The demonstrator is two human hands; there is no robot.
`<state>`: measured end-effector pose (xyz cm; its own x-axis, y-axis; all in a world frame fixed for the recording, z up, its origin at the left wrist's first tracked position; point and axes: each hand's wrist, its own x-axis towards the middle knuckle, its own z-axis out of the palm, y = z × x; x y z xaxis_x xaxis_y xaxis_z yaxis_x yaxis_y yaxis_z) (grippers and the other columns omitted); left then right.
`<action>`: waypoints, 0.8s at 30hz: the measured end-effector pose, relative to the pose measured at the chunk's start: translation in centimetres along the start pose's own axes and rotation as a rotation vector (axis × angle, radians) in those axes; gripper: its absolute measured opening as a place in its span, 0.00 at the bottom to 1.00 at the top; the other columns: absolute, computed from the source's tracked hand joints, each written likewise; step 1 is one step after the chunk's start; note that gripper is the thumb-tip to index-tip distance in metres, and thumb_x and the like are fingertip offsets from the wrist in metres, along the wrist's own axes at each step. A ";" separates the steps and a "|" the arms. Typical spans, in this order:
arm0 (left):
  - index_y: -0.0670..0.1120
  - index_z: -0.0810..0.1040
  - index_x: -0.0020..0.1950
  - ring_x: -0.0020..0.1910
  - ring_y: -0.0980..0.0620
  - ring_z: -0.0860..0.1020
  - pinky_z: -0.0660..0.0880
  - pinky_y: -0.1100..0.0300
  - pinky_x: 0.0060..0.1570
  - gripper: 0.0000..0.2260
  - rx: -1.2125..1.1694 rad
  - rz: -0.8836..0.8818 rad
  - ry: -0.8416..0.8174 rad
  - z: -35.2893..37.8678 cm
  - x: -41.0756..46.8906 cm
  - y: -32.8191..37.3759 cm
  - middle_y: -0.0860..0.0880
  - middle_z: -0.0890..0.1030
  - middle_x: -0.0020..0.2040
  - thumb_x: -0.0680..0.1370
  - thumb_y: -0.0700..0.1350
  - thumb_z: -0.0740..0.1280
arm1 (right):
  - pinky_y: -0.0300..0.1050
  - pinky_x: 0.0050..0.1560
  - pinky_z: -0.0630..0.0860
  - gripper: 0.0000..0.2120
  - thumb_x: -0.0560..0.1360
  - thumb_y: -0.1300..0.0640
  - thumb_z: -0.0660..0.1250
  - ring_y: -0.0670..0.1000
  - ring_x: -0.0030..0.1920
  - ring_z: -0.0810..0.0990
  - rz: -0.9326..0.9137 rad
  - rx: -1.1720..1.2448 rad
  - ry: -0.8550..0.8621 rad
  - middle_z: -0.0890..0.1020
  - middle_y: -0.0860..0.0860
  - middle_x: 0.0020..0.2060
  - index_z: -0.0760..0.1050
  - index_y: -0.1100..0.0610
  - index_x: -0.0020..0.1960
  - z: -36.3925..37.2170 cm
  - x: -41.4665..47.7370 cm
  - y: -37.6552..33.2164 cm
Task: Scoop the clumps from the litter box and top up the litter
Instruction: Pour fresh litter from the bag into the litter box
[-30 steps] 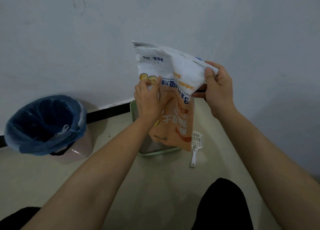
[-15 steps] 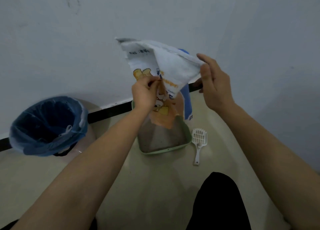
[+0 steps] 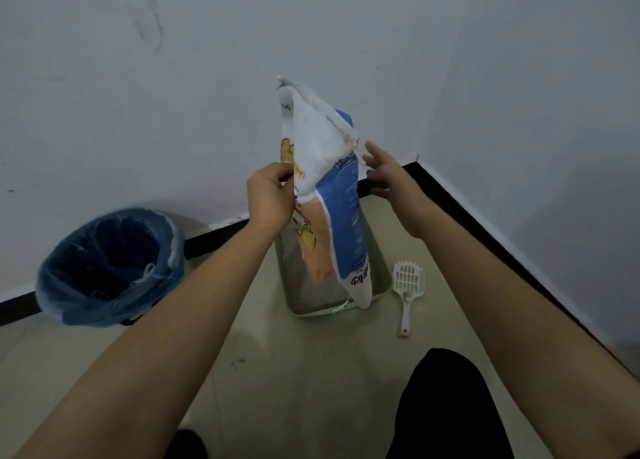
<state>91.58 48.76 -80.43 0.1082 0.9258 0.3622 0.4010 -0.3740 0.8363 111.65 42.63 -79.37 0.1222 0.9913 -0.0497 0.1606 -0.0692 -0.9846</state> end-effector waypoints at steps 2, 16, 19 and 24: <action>0.37 0.83 0.46 0.39 0.57 0.78 0.66 0.77 0.37 0.11 0.034 0.019 -0.006 0.0 0.0 -0.4 0.41 0.82 0.43 0.72 0.27 0.64 | 0.51 0.71 0.64 0.34 0.74 0.44 0.64 0.48 0.72 0.65 -0.047 -0.009 -0.011 0.65 0.46 0.75 0.57 0.41 0.78 -0.3 0.1 -0.3; 0.42 0.85 0.49 0.42 0.56 0.83 0.79 0.64 0.47 0.06 -0.045 -0.067 0.050 -1.8 1.5 -1.0 0.48 0.84 0.44 0.75 0.36 0.70 | 0.45 0.49 0.79 0.11 0.76 0.60 0.67 0.49 0.47 0.82 -0.327 -0.375 0.438 0.84 0.48 0.47 0.85 0.50 0.54 -3.5 1.7 2.4; 0.43 0.85 0.49 0.43 0.56 0.82 0.79 0.65 0.48 0.05 -0.011 -0.016 0.038 -1.5 1.3 -0.9 0.51 0.84 0.44 0.75 0.38 0.71 | 0.38 0.47 0.76 0.16 0.73 0.60 0.69 0.44 0.45 0.80 -0.403 -0.328 0.396 0.83 0.44 0.45 0.84 0.39 0.50 -2.2 1.1 1.7; 0.43 0.85 0.49 0.44 0.54 0.83 0.79 0.64 0.49 0.06 -0.035 -0.049 0.065 -2.1 1.9 -1.3 0.49 0.84 0.44 0.75 0.37 0.69 | 0.39 0.50 0.73 0.11 0.78 0.64 0.63 0.46 0.47 0.77 -0.412 -0.492 0.423 0.81 0.47 0.46 0.83 0.59 0.55 -1.9 1.2 1.6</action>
<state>89.36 50.95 -79.99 0.0295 0.9380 0.3454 0.3726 -0.3309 0.8670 113.96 43.45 -80.71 0.3061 0.8273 0.4710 0.6795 0.1567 -0.7168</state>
